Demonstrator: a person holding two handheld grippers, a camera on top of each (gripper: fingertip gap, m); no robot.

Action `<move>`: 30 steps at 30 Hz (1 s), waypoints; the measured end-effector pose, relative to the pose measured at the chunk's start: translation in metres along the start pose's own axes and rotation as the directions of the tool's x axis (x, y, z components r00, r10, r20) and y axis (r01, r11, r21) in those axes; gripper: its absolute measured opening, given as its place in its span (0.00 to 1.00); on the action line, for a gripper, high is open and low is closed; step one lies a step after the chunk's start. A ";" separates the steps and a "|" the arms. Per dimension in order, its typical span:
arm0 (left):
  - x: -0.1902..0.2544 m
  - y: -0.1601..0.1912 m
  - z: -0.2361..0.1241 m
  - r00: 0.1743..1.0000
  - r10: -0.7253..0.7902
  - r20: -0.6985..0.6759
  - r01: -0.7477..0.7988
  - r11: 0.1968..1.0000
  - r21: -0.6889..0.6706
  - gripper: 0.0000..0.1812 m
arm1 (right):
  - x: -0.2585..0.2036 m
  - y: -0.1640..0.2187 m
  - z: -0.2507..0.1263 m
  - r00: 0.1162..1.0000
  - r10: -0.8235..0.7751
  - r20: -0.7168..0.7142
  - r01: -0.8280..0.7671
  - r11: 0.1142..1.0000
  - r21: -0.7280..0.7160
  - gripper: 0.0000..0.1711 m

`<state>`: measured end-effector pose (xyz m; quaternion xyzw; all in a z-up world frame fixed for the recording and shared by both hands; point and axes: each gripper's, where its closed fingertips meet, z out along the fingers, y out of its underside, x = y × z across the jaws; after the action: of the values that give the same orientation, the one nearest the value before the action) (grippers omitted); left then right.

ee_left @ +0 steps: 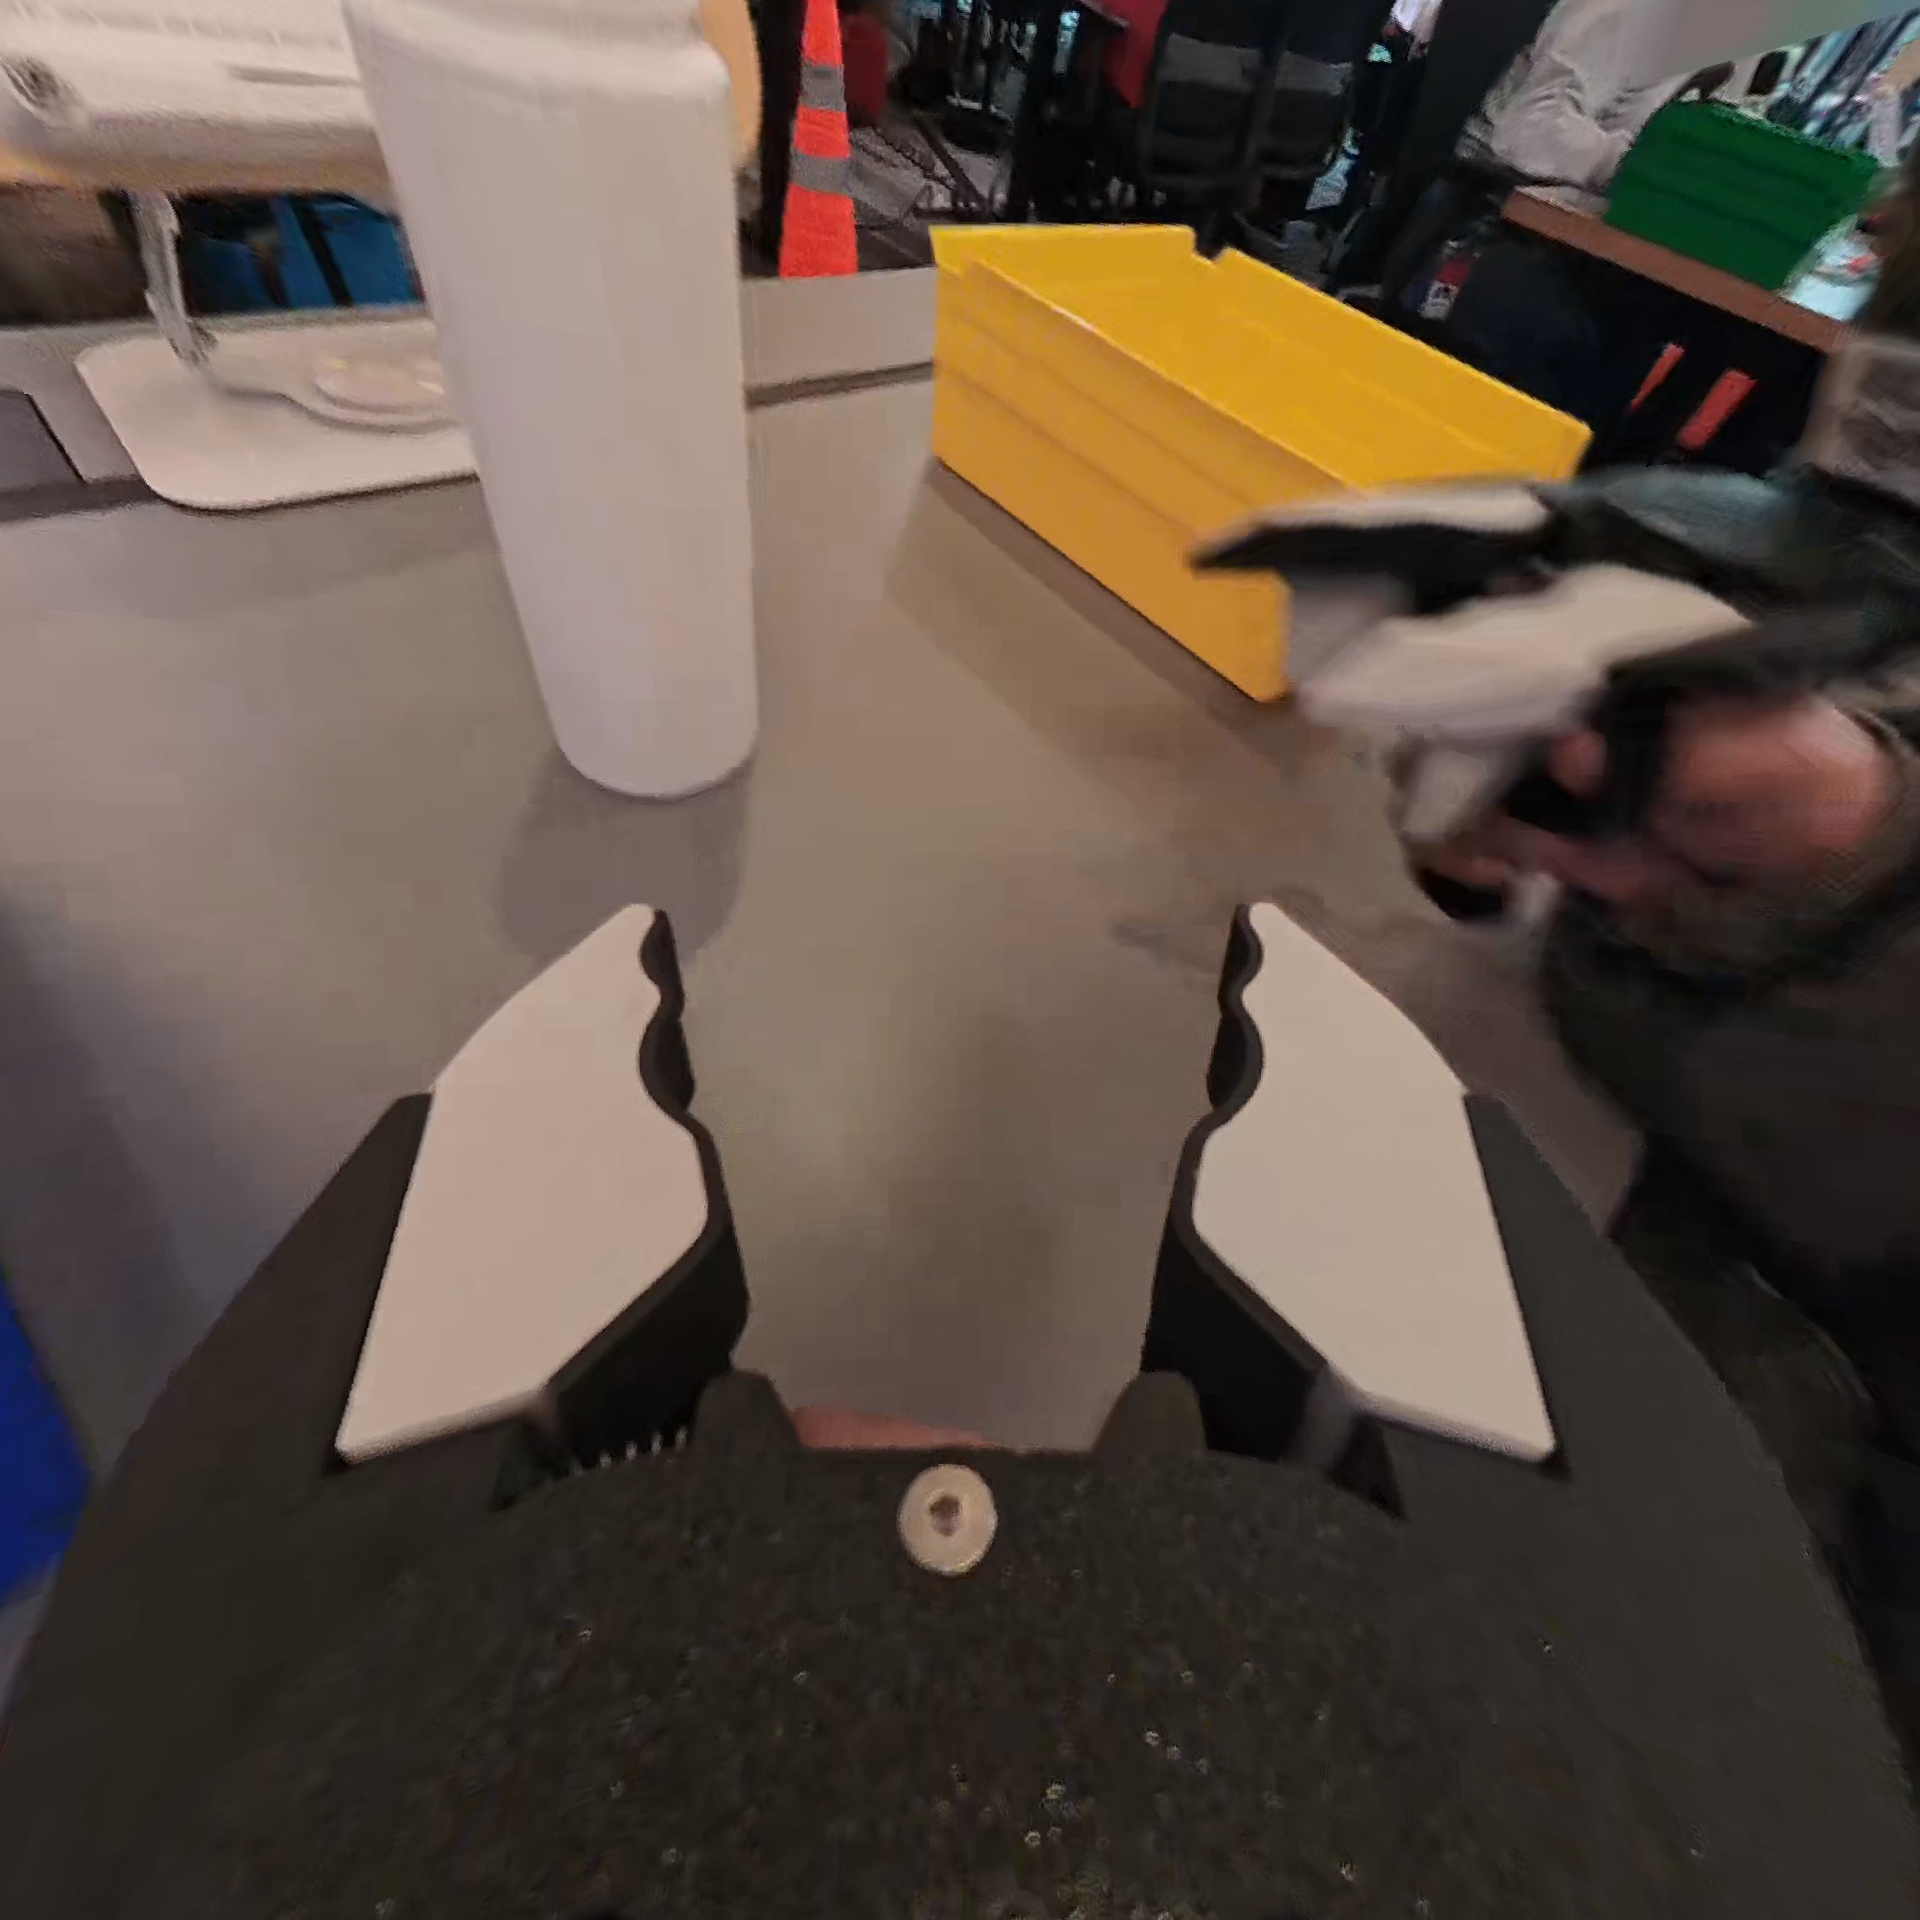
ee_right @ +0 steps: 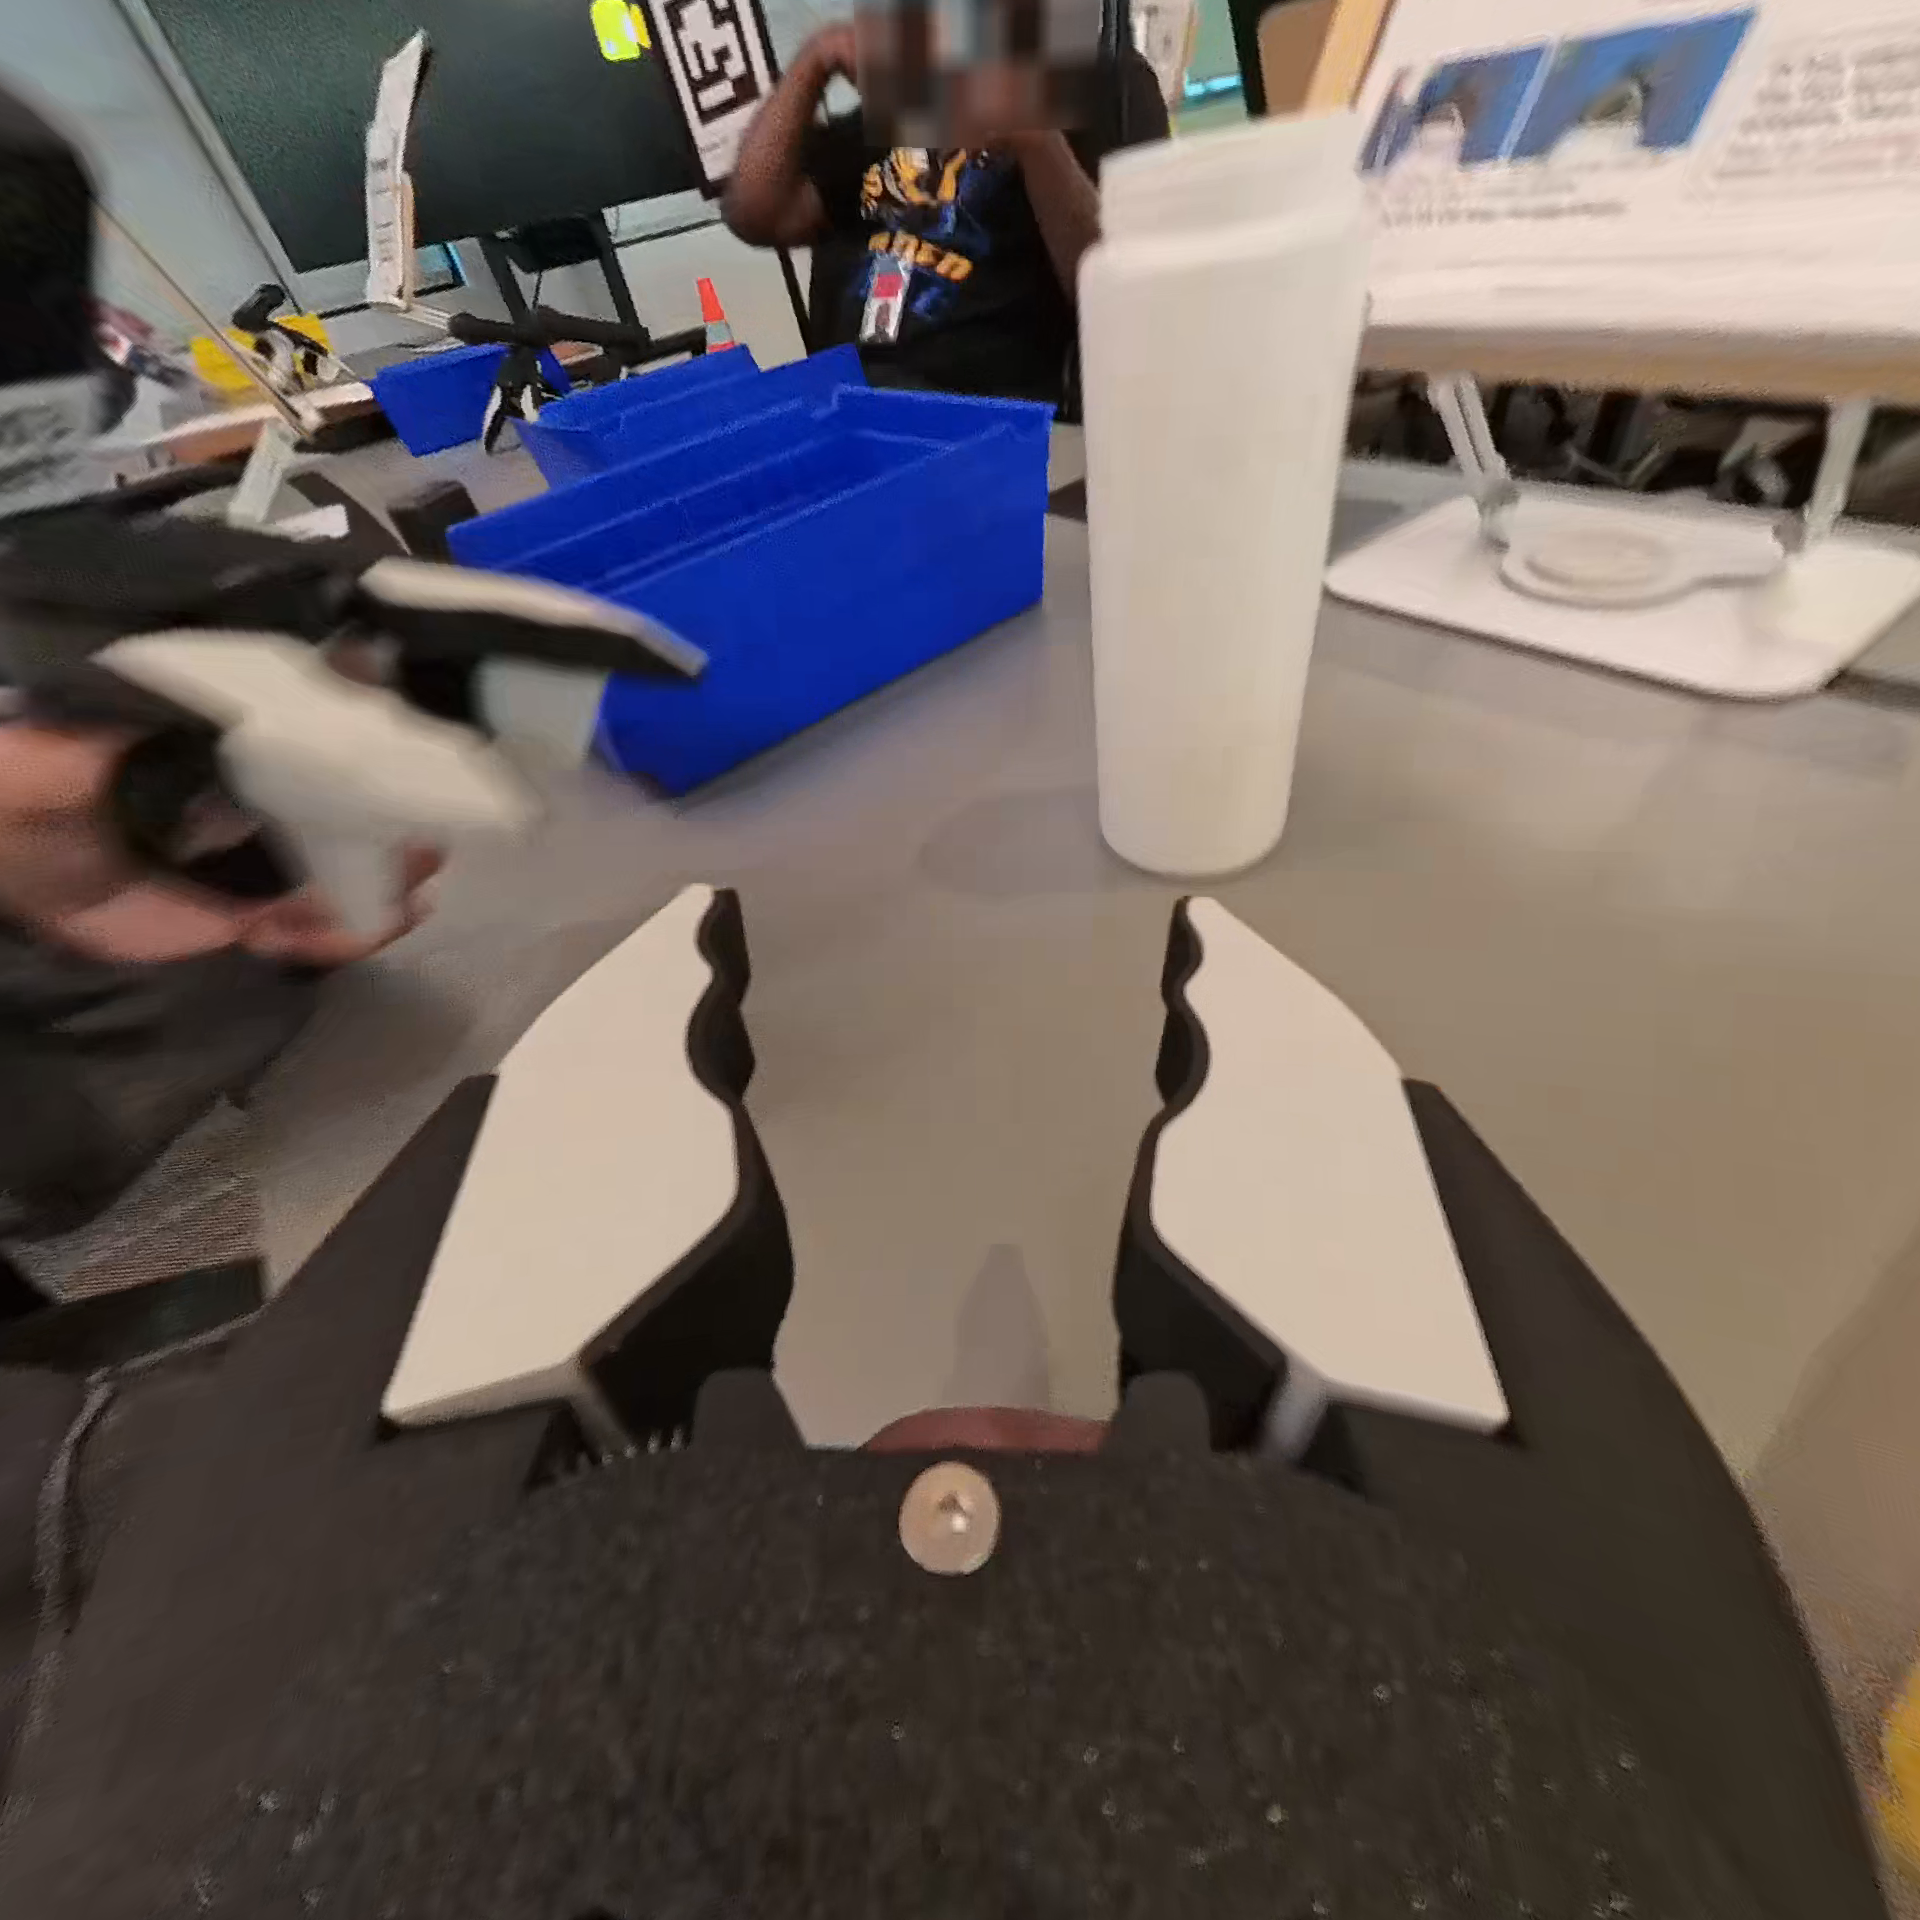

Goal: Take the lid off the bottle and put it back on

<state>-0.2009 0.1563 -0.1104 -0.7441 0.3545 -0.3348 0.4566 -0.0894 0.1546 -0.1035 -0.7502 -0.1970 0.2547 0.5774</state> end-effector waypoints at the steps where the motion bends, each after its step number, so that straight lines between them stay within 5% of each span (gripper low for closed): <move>1: 0.006 0.010 -0.010 1.000 -0.006 -0.013 0.006 1.000 -0.004 0.53 | 0.004 -0.009 0.015 0.999 -0.031 -0.005 0.032 0.999 0.011 0.48; 6: 0.007 0.034 -0.036 0.992 -0.127 -0.021 0.126 0.992 -0.011 0.50 | 0.053 -0.068 0.086 0.991 -0.096 -0.091 0.111 0.977 0.182 0.62; 17: 0.002 0.037 -0.033 0.989 -0.144 -0.042 0.143 0.989 -0.031 0.50 | 0.072 -0.091 0.156 0.979 -0.076 0.190 0.051 0.990 0.128 0.67; 22: 0.001 0.037 -0.025 0.996 -0.087 -0.035 0.086 0.995 -0.041 0.50 | 0.058 -0.084 0.169 0.951 -0.126 0.282 0.095 0.988 0.121 0.51; 30: -0.013 0.036 -0.022 0.993 -0.114 -0.031 0.113 0.993 -0.040 0.50 | 0.065 -0.083 0.161 0.961 -0.116 0.252 0.092 0.990 0.107 0.51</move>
<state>-0.2341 0.1458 -0.1381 -0.7658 0.3256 -0.3658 0.4167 -0.1357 0.3372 -0.0662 -0.6713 -0.2972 0.3283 0.5943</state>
